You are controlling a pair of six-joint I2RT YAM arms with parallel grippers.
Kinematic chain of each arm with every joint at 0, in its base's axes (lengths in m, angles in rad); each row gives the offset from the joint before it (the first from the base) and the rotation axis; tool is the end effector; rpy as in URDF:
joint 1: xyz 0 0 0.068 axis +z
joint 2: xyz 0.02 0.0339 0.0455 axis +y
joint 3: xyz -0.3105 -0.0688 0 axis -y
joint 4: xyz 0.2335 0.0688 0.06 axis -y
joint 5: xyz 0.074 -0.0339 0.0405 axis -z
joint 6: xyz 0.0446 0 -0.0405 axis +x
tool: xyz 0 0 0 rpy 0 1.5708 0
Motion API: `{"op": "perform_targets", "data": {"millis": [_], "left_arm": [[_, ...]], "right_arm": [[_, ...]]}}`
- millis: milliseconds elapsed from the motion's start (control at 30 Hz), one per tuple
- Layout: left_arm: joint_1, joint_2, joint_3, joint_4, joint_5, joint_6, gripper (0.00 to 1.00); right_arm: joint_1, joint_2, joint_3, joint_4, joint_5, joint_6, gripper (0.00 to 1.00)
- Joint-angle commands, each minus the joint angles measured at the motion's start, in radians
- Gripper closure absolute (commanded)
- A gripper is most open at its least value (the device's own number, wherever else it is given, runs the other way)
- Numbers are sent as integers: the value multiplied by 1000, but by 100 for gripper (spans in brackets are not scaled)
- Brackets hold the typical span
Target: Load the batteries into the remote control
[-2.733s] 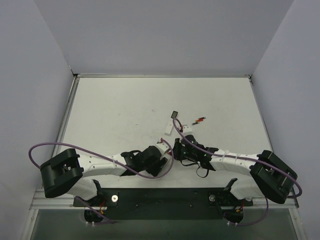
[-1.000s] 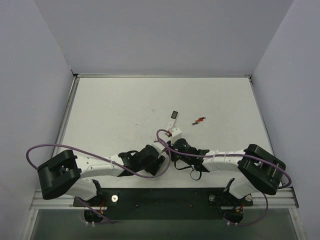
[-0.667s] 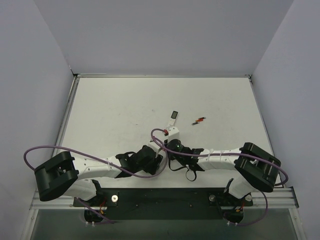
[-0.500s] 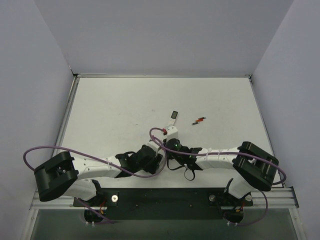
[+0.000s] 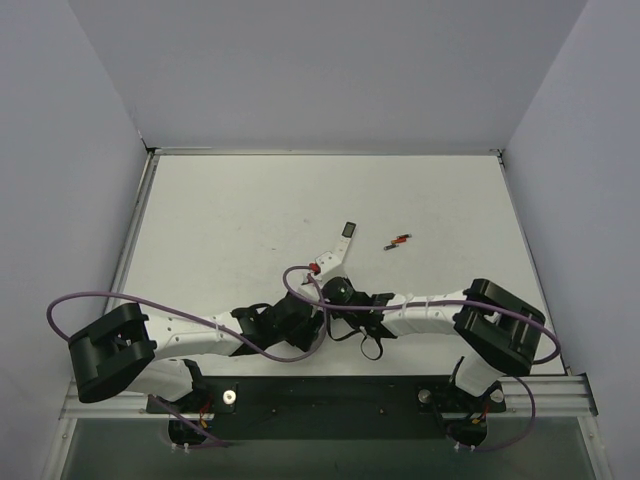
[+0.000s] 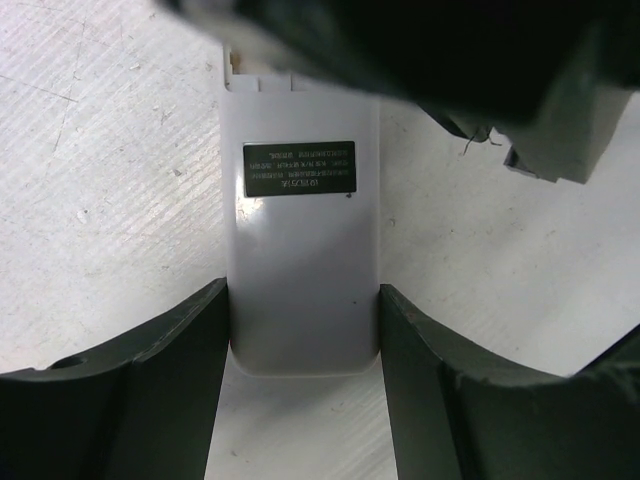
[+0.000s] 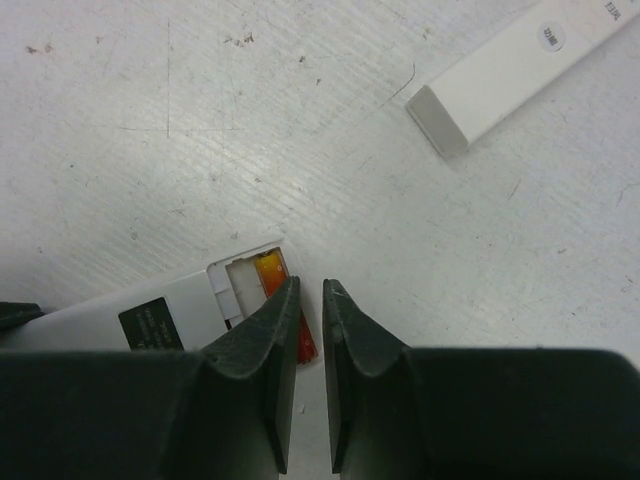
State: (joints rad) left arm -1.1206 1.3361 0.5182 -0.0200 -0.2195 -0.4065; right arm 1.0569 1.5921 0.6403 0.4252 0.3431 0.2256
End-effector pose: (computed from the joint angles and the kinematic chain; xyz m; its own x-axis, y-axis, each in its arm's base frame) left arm 0.1088 -0.2027 0.1988 -0.6195 0.3949 -0.6785 0.6210 0.7752 -0.1159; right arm 0.1661 0.2637 0.2103 -0.3923 -0.2664 -0.8804 -0.6047 0.7959 0.0286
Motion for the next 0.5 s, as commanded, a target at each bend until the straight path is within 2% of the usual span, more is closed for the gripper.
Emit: {"op": "perform_targets", "data": {"millis": [0, 133, 200, 367, 400, 467], "left_arm": [[-27, 0, 9, -29, 155, 6, 100], [-27, 14, 20, -43, 141, 6, 100], [-27, 24, 23, -44, 137, 11, 100], [-28, 43, 43, -54, 121, 37, 100], [-27, 49, 45, -55, 121, 50, 99], [-30, 54, 51, -58, 124, 61, 96]], "right_arm": [[-1, -35, -14, -138, -145, -49, 88], [-44, -144, -2, -170, -234, -17, 82], [-75, -214, 15, -201, -266, -11, 71], [-184, -339, 47, -275, -335, 29, 51], [-239, -369, 56, -316, -363, 37, 47], [-285, -395, 84, -365, -349, 43, 39]]}}
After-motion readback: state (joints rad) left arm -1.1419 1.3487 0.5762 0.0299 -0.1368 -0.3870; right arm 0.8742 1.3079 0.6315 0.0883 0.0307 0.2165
